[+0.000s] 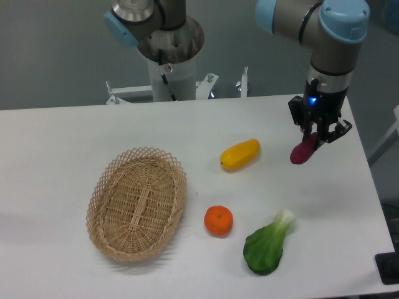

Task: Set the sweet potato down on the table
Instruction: 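Lower the held purple sweet potato onto the table beside the yellow fruit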

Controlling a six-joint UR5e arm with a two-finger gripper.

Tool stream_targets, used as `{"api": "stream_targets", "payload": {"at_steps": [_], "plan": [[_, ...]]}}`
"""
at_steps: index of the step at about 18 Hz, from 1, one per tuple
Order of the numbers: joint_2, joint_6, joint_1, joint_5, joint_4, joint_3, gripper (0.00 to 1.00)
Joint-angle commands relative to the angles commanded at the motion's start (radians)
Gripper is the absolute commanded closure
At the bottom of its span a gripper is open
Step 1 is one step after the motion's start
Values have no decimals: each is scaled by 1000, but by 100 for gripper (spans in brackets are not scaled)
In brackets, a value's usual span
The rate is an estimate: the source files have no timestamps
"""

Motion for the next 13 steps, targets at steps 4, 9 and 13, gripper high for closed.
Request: {"api": "stream_targets", "payload": {"at_steps": [4, 9, 13], "plan": [[0, 0, 0, 2, 3, -15, 79], [0, 12, 5, 3, 11, -52, 79], [0, 17, 8, 5, 81, -115, 79]]}}
